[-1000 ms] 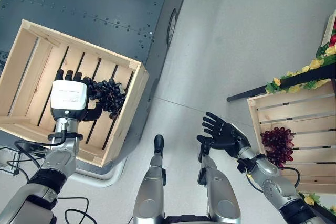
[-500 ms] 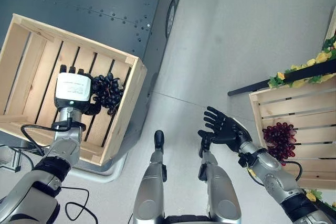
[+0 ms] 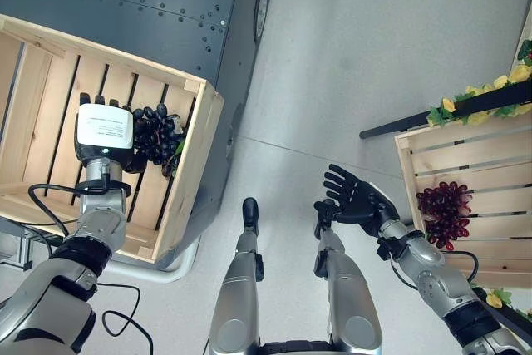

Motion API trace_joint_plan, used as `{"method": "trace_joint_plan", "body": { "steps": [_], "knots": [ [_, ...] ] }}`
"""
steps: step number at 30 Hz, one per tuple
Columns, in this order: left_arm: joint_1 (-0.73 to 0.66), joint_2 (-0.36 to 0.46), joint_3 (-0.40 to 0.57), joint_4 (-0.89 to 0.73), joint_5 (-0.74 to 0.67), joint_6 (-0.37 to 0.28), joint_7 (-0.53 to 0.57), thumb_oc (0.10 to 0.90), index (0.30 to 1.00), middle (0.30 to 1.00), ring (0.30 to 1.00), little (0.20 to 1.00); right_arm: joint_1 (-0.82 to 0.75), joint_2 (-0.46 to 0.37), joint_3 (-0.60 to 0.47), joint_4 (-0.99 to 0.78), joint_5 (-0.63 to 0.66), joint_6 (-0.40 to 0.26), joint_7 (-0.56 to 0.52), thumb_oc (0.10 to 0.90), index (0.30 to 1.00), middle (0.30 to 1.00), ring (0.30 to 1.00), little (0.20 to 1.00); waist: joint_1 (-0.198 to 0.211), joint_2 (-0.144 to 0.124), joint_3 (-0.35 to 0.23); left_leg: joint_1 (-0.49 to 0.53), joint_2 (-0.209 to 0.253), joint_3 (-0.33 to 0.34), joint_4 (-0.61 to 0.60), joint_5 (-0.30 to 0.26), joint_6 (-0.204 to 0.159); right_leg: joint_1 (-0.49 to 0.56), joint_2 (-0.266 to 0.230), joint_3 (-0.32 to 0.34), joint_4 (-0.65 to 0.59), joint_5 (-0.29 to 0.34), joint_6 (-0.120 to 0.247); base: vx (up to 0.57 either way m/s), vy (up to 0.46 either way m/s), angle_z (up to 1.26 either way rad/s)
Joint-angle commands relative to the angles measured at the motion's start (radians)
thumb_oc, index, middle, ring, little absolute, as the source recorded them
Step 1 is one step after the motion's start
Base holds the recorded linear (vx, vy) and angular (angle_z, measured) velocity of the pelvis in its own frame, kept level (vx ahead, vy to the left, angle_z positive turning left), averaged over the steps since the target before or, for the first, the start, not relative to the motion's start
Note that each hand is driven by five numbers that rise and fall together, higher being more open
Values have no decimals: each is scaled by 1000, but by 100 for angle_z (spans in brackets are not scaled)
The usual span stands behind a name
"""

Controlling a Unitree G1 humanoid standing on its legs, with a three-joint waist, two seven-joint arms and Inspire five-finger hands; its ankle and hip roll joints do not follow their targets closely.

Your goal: Pick up the fruits from the basket on one side to the basket on the other side

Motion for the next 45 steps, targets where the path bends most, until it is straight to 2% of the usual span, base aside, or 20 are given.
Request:
{"method": "trace_joint_plan", "body": {
  "steps": [1, 4, 9, 10, 12, 18, 30, 34, 39, 45],
  "knots": [
    [-85, 74, 38, 46, 13, 69, 39, 800, 900, 900, 900, 900, 2, -46, -5, -116, 31, -32, -9, 800, 900, 900, 900, 900, -8, -17, -6, -82, -64, 50, 132, -53, 10, -119, 9, 25, 196, -33, 52, 0, 0, 0],
    [-91, 70, 40, 51, 2, 55, 52, 800, 900, 900, 900, 900, 1, -43, -8, -118, 32, -30, -8, 800, 900, 900, 900, 900, -8, -21, -6, -87, -63, 50, 136, -54, 11, -125, 9, 25, 200, -33, 52, 0, 0, 0],
    [-118, 56, 23, 57, 13, -10, 58, 800, 900, 900, 900, 900, -6, -31, -3, -110, 24, -31, -7, 800, 900, 900, 900, 900, -10, -29, -6, -97, -62, 49, 150, -60, 12, -131, 11, 26, 207, -35, 51, 0, 0, 0],
    [-121, 53, 18, 55, 8, -18, 61, 596, 594, 594, 594, 594, -8, -29, 0, -108, 22, -32, -8, 800, 900, 900, 900, 900, -10, -29, -6, -96, -62, 49, 147, -58, 12, -131, 12, 26, 208, -36, 50, 0, 0, 0],
    [-129, 49, 13, 62, 5, -36, 62, 400, 300, 300, 300, 300, -15, -30, 2, -107, 24, -25, -7, 800, 900, 900, 900, 900, -12, -29, -6, -96, -61, 49, 149, -58, 12, -130, 12, 28, 209, -36, 50, 10, -4, -2],
    [-124, 54, 24, 58, -50, -68, 108, 400, 300, 300, 300, 300, -12, -34, 1, -112, 25, -21, -10, 800, 900, 900, 900, 900, -12, -28, -6, -89, -58, 50, 148, -58, 10, -126, 12, 26, 212, -40, 48, 6, -3, -2],
    [-101, 31, 89, 50, -164, -149, 292, 400, 300, 300, 300, 300, 10, -11, 6, -107, 15, -26, 1, 800, 900, 900, 900, 900, -4, -31, -6, -71, -59, 41, 153, -62, 12, -111, 9, 23, 227, -52, 43, 0, 0, 0],
    [-71, 18, 133, 34, -148, -177, 340, 400, 300, 300, 300, 300, 18, 1, 4, -111, 11, -28, 3, 800, 900, 900, 900, 900, 4, -31, -6, -59, -59, 36, 141, -59, 13, -99, 7, 17, 225, -54, 42, -4, -24, -1],
    [-15, 22, 184, -3, -140, -176, 386, 400, 300, 300, 300, 300, 35, 5, -5, -123, 8, -22, 23, 800, 900, 900, 900, 900, 13, -31, -6, -26, -56, 30, 120, -60, 14, -74, 7, 12, 224, -63, 42, -10, -42, 1],
    [64, 49, 263, -50, -117, -215, 444, 400, 300, 300, 300, 300, 71, 17, -17, -138, -2, -31, 36, 800, 900, 900, 900, 900, 26, -20, -6, 24, -59, 18, 93, -57, 12, -25, 0, -5, 212, -71, 42, -9, -47, 2]
  ]
}}
